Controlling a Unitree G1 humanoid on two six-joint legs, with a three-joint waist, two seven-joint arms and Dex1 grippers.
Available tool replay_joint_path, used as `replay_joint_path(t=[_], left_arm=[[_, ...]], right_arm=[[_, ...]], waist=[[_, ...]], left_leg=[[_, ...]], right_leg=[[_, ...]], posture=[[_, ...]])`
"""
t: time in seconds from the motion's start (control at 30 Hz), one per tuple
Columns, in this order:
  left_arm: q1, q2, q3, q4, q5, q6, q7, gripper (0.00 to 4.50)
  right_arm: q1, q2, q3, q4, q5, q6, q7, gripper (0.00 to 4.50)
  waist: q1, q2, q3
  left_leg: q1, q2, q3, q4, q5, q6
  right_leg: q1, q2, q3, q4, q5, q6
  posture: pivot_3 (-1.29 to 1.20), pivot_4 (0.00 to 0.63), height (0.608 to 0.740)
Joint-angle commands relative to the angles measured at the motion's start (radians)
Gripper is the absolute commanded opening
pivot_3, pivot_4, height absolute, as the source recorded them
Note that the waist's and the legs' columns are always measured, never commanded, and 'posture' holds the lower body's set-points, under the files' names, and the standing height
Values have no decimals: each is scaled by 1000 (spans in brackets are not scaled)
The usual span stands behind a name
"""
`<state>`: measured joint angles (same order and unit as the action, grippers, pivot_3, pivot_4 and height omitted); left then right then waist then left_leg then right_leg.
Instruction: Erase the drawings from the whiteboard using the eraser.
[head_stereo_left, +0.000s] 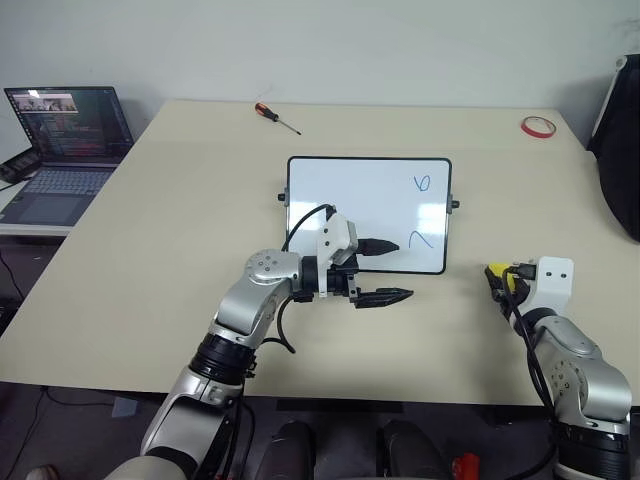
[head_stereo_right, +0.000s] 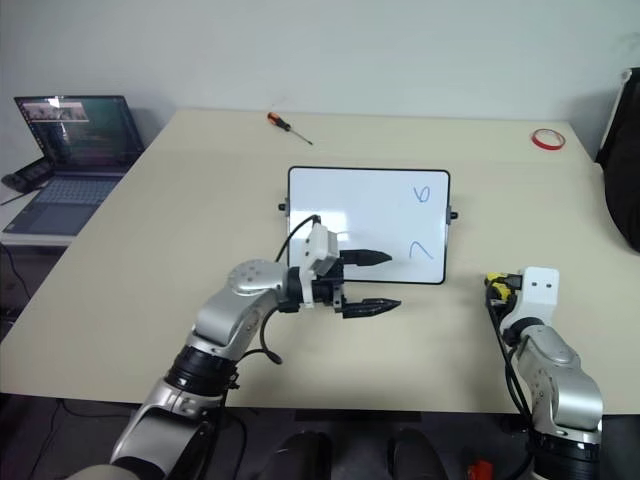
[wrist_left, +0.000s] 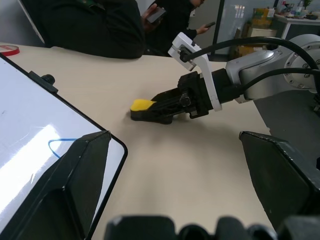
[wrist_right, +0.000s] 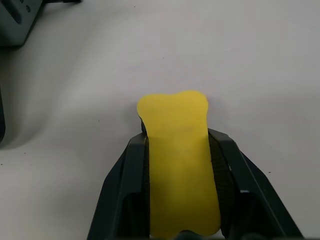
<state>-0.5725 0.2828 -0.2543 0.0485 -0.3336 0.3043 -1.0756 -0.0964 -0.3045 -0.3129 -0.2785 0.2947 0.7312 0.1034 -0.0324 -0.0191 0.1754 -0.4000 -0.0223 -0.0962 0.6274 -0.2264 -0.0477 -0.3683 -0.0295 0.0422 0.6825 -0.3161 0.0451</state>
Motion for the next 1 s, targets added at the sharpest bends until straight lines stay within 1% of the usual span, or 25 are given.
replay_joint_path(t=[0.03,0.17,0.27,0.4,0.47,0.6,0.73,1.0], left_arm=[[-7,-7,5,-36,-13,0,5,4500],[25,-1,16,-75,5,-19,47,4500],[40,-30,63,-72,70,-97,198,4500],[59,-55,96,-59,128,-154,333,4500],[75,-65,106,-48,174,-186,410,4500],[81,-81,100,-20,207,-219,461,4500],[64,-91,98,12,220,-247,479,4500],[34,-106,93,59,221,-281,475,4500]], right_arm=[[-5,-8,-11,-35,-8,-26,-5,1217],[28,-2,38,-80,-38,-85,7,1217],[46,17,58,-91,-73,-145,-15,1217],[29,26,84,-80,-118,-227,-31,1217],[-6,37,98,-56,-134,-273,-38,1217],[-65,20,136,10,-178,-344,-16,1217],[-152,14,146,85,-195,-395,-7,1217],[-404,47,148,300,-193,-509,-11,1217]], waist=[[0,0,0],[-1,0,0],[0,0,0],[0,0,0],[-1,0,0],[1,0,0],[1,0,0],[-2,0,0]], left_leg=[[0,0,0,0,0,0],[0,0,0,0,0,0],[0,0,0,0,0,0],[0,0,0,1,0,0],[0,0,0,0,0,0],[0,0,0,0,0,0],[0,0,0,1,0,0],[0,0,1,0,0,0]], right_leg=[[0,0,0,0,0,0],[0,0,0,0,0,0],[0,0,0,0,0,0],[0,0,0,0,0,0],[0,0,0,0,0,0],[0,0,0,0,0,0],[0,0,0,0,0,0],[-1,0,0,0,0,0]], posture=[[0,150,740],[0,150,740],[0,150,740],[0,150,740],[0,150,740],[0,150,740],[0,150,740],[0,150,740]])
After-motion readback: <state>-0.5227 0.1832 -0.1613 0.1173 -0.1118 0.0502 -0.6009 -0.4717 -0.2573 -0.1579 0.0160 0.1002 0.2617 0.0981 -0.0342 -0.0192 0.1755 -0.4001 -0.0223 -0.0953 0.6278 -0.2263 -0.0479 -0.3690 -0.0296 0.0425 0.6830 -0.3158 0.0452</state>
